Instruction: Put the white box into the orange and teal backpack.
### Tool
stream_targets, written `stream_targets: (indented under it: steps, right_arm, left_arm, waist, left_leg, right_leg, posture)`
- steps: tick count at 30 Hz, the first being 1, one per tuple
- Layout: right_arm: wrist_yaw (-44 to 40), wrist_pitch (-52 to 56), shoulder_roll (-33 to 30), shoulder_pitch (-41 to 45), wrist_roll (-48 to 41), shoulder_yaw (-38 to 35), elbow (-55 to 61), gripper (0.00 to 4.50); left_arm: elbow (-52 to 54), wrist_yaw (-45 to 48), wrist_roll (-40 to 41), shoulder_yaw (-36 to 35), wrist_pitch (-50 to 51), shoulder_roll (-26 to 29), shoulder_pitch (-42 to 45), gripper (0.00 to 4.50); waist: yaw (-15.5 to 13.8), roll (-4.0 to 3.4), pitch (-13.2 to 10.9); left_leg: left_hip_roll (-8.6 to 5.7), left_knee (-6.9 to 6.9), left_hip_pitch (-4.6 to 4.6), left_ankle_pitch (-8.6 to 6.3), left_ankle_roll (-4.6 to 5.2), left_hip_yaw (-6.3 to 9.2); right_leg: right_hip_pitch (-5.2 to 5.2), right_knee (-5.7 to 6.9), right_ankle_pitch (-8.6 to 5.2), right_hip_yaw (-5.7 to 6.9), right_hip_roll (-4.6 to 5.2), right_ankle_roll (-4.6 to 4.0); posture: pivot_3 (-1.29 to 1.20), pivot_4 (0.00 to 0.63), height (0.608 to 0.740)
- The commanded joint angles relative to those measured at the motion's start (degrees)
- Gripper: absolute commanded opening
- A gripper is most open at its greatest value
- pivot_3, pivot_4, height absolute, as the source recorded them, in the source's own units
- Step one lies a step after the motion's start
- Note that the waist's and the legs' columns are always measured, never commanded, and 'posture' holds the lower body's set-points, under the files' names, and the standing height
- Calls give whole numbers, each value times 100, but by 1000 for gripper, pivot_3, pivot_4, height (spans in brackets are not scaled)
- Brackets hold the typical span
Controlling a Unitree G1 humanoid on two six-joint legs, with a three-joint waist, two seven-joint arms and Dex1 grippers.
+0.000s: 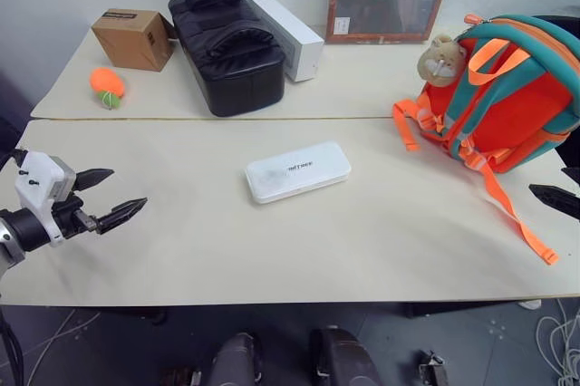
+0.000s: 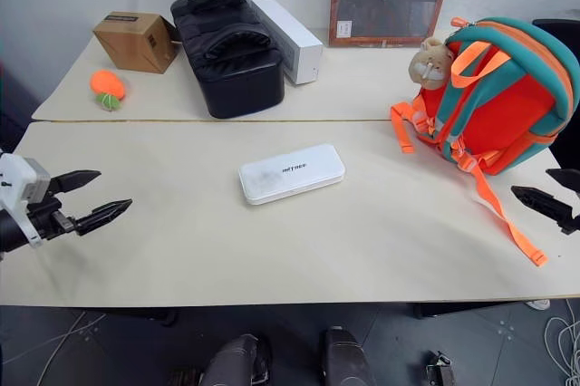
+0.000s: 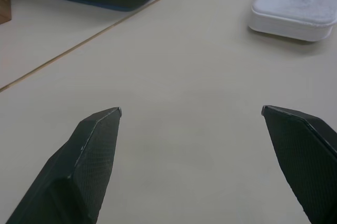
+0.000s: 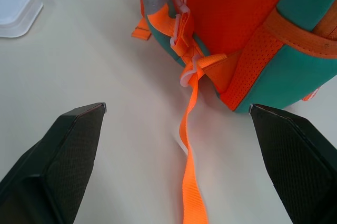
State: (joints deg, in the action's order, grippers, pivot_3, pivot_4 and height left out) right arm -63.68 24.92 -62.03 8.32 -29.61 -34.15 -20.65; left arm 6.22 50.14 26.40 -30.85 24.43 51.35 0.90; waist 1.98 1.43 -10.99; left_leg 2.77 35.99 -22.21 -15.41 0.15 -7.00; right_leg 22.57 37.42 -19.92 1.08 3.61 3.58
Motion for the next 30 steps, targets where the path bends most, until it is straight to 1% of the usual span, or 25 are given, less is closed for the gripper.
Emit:
stream_targets:
  steps: [1, 9, 12, 17, 18, 21, 22, 23, 25, 30]
  right_arm:
    - [41, -106, 4, 58, -18, -113, 81, 4451]
    - [138, -199, 52, 12, 64, -74, 104, 4451]
    - [172, -212, 66, 44, 92, -21, 172, 4451]
    - [486, 100, 477, 380, -47, 533, 1124, 4451]
    - [553, 202, 583, 460, -66, 691, 1321, 4278]
    - [732, 352, 1007, 870, 87, 1496, 1780, 3543]
    - [773, 360, 1150, 1043, 172, 1776, 1835, 3163]
    - [817, 348, 1288, 1225, 256, 2011, 1816, 2889]
    - [894, 306, 1564, 1623, 470, 2458, 1669, 2223]
    - [990, -75, 2191, 2578, 1090, 3304, 936, 483]
  left_arm:
    - [193, -65, 166, -92, 133, -22, 39, 4500]
    - [256, -86, -23, 52, 164, 57, -29, 4500]
    - [279, -98, 45, 81, 293, 61, 35, 4500]
    - [649, -154, 211, 556, 625, -57, 349, 4500]
    - [714, -188, 205, 700, 661, -109, 431, 4500]
    - [743, -339, 13, 1355, 668, -391, 813, 3916]
    - [699, -409, -113, 1576, 648, -477, 940, 3592]
    - [619, -443, -224, 1766, 606, -549, 1048, 3351]
    - [410, -503, -453, 2103, 490, -676, 1255, 2713]
    - [-176, -803, -962, 2657, 367, -984, 1779, 1102]
  waist:
    - [2, 0, 0]
    - [0, 0, 0]
    - [-1, 0, 0]
    - [32, 0, 0]
    - [31, 0, 0]
    - [30, 0, 0]
    - [28, 0, 0]
    - [29, 0, 0]
    - [27, 0, 0]
    - [14, 1, 0]
  left_leg:
    - [0, 0, 0, 0, 0, 0]
    - [0, 2, 0, 1, -1, -1]
    - [0, 3, 0, 1, -1, -2]
    - [2, 9, 1, 5, -5, -1]
    - [1, 9, 2, 7, -5, -1]
    - [1, 9, 3, 9, -7, 0]
    - [1, 10, 4, 11, -11, 0]
    - [0, 12, 2, 15, -18, 0]
    - [0, 14, 1, 19, -23, 0]
    - [-1, 21, -6, 23, -31, -4]
  right_leg:
    - [0, 0, 0, 0, 0, 0]
    - [0, 0, 1, 0, -3, 2]
    - [-1, 1, 1, -1, -3, 2]
    - [-2, 10, 2, -2, -6, 3]
    - [-2, 13, 3, -2, -6, 5]
    - [-1, 20, 3, -2, -7, 6]
    - [-1, 21, 4, -2, -8, 7]
    - [0, 22, 4, -2, -9, 8]
    - [1, 22, 5, -2, -12, 9]
    - [10, 27, 5, -2, -13, 9]
  posture:
    - [0, 150, 740]
    - [0, 150, 740]
    - [0, 150, 740]
    - [0, 150, 740]
    - [0, 150, 740]
    - [0, 150, 740]
    - [0, 150, 740]
    - [0, 150, 740]
    - [0, 150, 740]
    - [0, 150, 740]
